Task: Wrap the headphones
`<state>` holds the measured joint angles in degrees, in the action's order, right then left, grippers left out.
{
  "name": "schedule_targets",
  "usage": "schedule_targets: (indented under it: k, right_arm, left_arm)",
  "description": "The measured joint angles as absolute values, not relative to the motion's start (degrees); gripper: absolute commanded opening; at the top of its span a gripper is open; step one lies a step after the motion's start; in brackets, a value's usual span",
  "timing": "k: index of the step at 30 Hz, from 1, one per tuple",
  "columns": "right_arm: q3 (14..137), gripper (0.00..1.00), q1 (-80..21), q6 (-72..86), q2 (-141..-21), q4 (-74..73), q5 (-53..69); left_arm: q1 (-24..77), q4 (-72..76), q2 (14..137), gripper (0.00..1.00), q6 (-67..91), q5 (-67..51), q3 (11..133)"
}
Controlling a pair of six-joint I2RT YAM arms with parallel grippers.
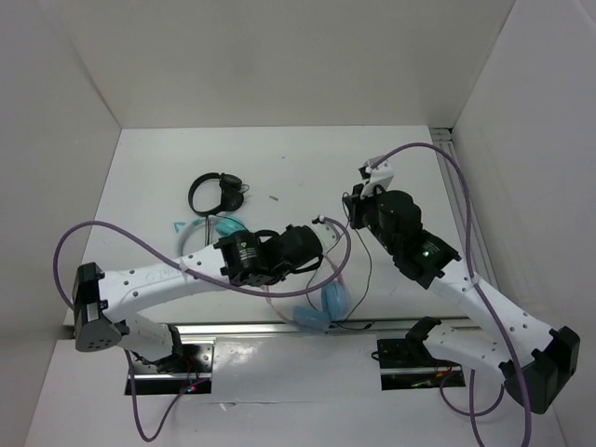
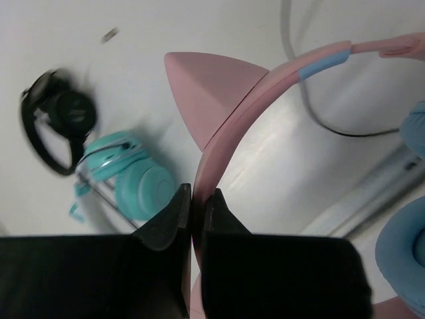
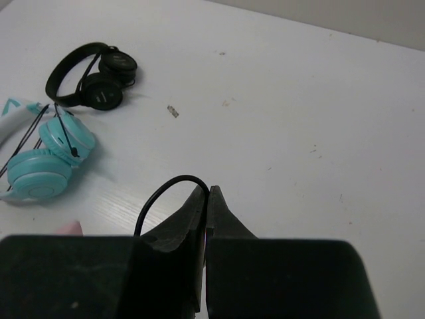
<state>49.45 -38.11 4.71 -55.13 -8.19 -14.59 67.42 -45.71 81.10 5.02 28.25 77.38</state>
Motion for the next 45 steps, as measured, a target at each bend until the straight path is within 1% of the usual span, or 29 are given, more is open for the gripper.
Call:
schedule_targets:
  k: [3,8,12,16,18,21,26,32,37,38,39,41,43,45]
  right_arm:
    - [49.76,0.0,-37.65,5.06,-53.17,-8.6,-14.83]
    - [52.05,0.0,-37.54,6.2,-50.98,-10.2,-14.7]
    - [56.38,0.0,-37.5,6.61,-50.98,-11.86,-14.76]
    - [59.33,0.0,-37.45,6.79,-53.21,-12.14,-14.72]
    - [59.7,0.0,-37.45,6.81,-55.07,-12.6,-14.72]
    - [59.86,0.0,-36.99,6.79,-58.81,-13.82,-14.04]
    - [60.12,0.0,-34.41,6.72,-63.46,-16.1,-10.48]
    - [60.97,0.0,-32.16,6.59,-65.17,-15.86,-6.46]
    - [61.6,0.0,-31.99,6.55,-67.42,-15.9,-2.66]
    - [61.6,0.0,-31.99,6.55,-67.88,-15.9,-2.11]
    - [61.6,0.03,-31.92,6.55,-68.29,-15.9,-1.87]
    - [61.3,0.03,-31.14,6.68,-69.23,-15.49,-1.96]
    - [60.36,0.03,-28.71,7.53,-70.52,-14.2,-1.41]
    - [57.8,0.03,-25.23,9.02,-71.79,-11.38,-0.12]
  left_arm:
    - [66.81,-49.78,84.42,0.0,9.82,38.85,79.9]
    - [64.14,-58.74,91.92,0.0,20.58,50.72,87.72]
    - [63.48,-65.43,96.95,0.0,27.9,56.34,89.95]
    - [65.93,-68.86,100.51,0.0,30.39,59.16,89.73]
    - [68.18,-67.51,100.82,0.0,29.43,59.61,88.44]
    - [71.88,-61.23,99.81,0.0,23.66,58.43,84.62]
    - [74.35,-51.94,92.27,0.0,13.3,48.01,78.26]
    - [74.3,-47.55,82.74,0.0,6.98,37.54,77.97]
    - [74.28,-46.11,80.79,0.0,4.38,31.05,77.97]
    - [74.28,-45.95,80.79,0.0,4.34,30.76,77.97]
    - [74.28,-45.91,80.79,0.0,4.45,30.79,78.0]
    - [74.3,-46.52,80.84,0.0,5.26,33.08,78.59]
    - [74.48,-51.4,81.6,0.0,9.13,38.85,81.54]
    - [74.59,-61.19,85.06,0.0,16.21,47.16,90.06]
